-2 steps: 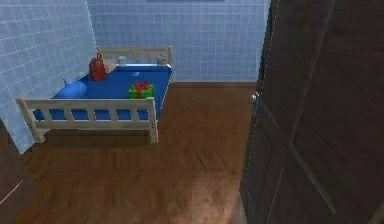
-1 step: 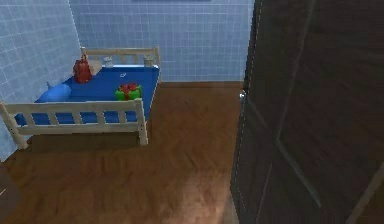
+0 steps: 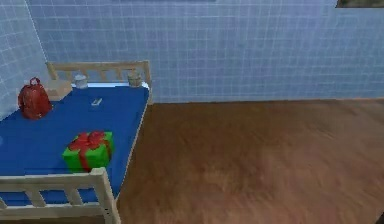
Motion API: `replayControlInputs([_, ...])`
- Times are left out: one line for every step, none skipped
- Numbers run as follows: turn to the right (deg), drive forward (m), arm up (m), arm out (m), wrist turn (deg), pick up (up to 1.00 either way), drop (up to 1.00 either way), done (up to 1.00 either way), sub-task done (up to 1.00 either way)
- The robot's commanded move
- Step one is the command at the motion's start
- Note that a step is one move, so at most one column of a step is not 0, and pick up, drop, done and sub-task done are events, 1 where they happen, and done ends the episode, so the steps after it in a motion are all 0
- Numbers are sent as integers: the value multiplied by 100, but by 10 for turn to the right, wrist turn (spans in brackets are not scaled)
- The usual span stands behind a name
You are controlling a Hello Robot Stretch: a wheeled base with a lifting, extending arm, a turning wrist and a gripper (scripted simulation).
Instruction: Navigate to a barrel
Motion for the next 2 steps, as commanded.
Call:
replayControlInputs([30, 0, 0, 0, 0, 0, 0, 0, 0])
replayControlInputs([0, 50, 0, 0, 0, 0, 0, 0, 0])
